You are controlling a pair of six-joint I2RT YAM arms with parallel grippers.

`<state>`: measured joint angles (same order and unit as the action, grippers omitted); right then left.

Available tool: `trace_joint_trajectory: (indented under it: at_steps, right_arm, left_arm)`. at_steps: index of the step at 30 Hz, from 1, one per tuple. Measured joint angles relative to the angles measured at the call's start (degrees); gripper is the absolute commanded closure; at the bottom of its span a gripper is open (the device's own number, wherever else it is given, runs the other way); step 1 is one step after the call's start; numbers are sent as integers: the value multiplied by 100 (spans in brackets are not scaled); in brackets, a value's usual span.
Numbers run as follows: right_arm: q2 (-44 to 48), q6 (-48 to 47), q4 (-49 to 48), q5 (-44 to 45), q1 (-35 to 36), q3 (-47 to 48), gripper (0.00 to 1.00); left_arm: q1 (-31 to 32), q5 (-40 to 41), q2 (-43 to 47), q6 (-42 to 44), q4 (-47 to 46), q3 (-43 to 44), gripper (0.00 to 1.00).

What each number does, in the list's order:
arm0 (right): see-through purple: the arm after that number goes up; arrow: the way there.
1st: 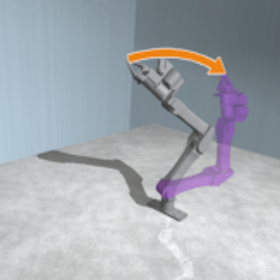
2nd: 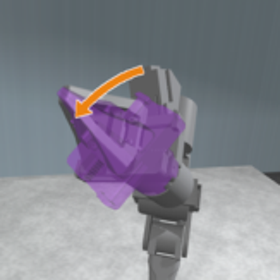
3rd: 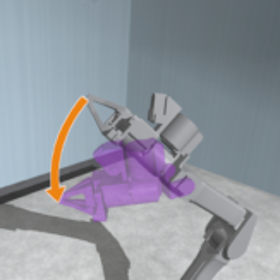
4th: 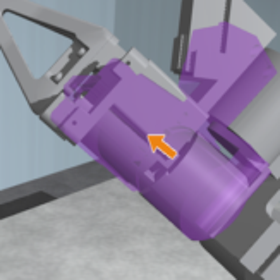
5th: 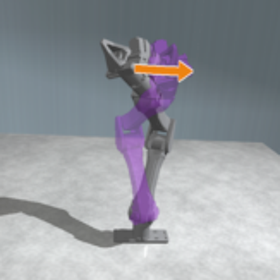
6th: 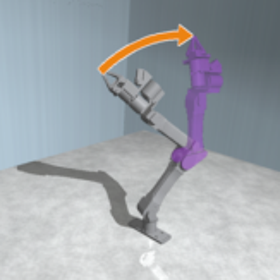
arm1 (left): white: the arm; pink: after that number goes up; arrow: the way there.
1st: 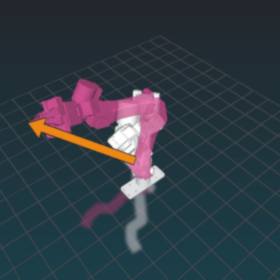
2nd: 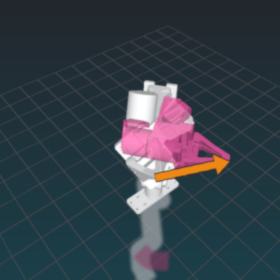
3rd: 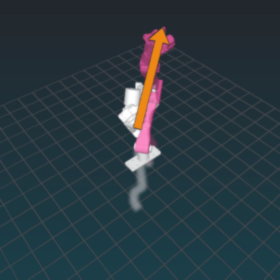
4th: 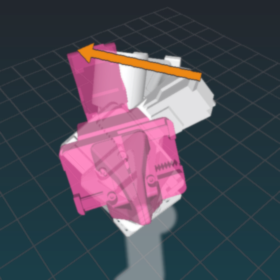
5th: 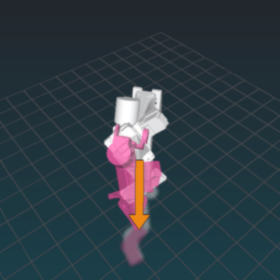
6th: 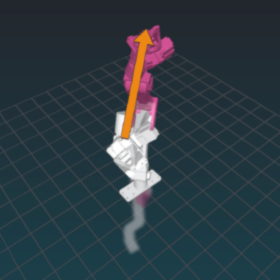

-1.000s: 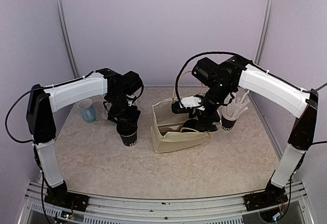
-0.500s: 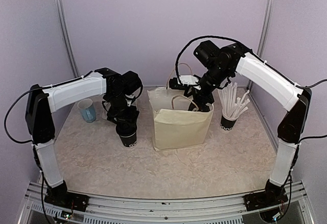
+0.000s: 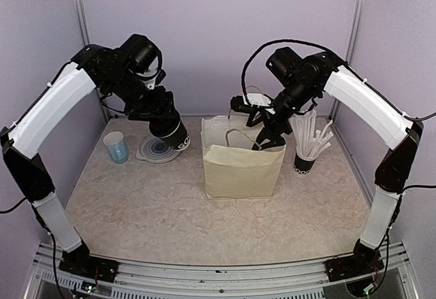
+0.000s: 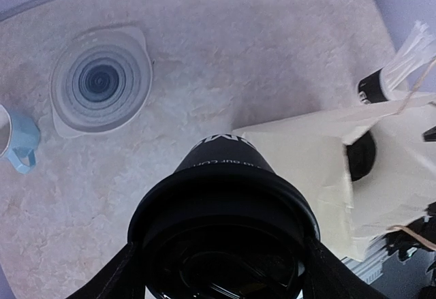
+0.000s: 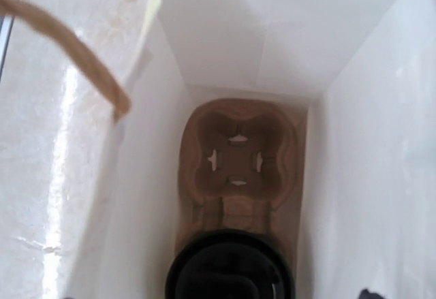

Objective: Pack the takeout coffee

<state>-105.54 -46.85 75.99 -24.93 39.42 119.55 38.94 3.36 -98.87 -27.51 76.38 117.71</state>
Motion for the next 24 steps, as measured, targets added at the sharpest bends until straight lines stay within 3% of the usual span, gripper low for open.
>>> trace_joint_trajectory:
  at_steps: [5, 12, 24]
  right_arm:
    - [249, -13, 4, -83, 0, 76, 12]
    - [411, 72, -13, -164, -24, 358, 12]
    - [492, 546, -597, -321, -588, 608, 13]
  left_arm:
    - [28, -35, 243, -197, 37, 800, 44]
    - [116, 199, 313, -352, -68, 1154, 48]
    - [649, -208, -22, 94, -1593, 1163, 51]
